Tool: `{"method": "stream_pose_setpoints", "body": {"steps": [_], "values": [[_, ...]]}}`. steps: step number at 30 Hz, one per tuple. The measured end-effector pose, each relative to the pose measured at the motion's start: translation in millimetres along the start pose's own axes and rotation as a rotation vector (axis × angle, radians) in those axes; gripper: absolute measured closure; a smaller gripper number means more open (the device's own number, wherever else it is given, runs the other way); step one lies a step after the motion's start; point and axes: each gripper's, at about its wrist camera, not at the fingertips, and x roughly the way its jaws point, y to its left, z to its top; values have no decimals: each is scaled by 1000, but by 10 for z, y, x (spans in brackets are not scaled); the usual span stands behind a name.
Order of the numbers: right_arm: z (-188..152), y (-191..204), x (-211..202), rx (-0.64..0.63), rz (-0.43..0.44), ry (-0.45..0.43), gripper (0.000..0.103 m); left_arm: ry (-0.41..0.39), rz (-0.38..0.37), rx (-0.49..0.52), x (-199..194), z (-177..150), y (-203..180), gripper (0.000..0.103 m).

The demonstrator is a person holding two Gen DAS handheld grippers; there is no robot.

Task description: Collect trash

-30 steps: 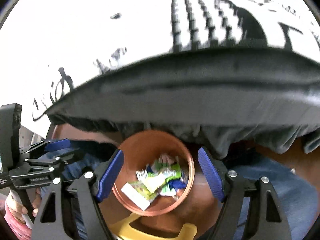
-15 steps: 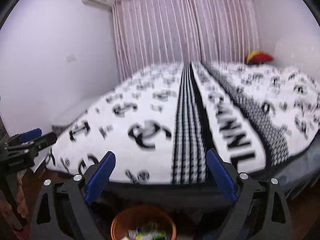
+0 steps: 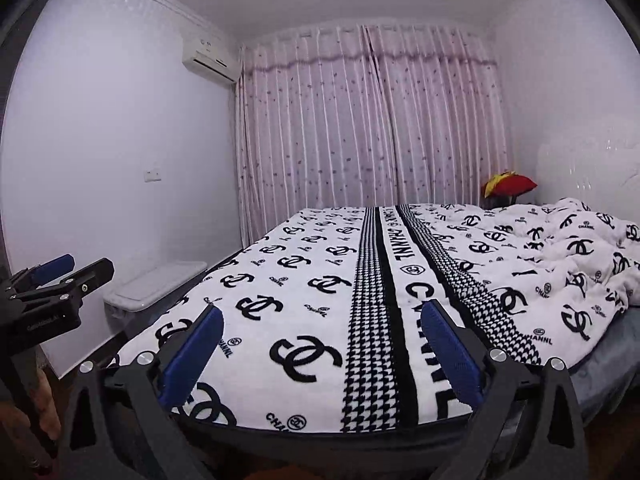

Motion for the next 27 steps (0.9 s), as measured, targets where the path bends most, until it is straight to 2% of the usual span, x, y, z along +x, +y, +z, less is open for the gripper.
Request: {"method": "stream_pose_setpoints", "body": {"steps": [10, 27], "values": [[2, 42, -47, -8, 3, -10, 6, -11, 6, -36, -67, 21, 56, 11], [14, 72, -69, -10, -2, -13, 6, -31, 19, -39, -134, 31, 63, 11]]}}
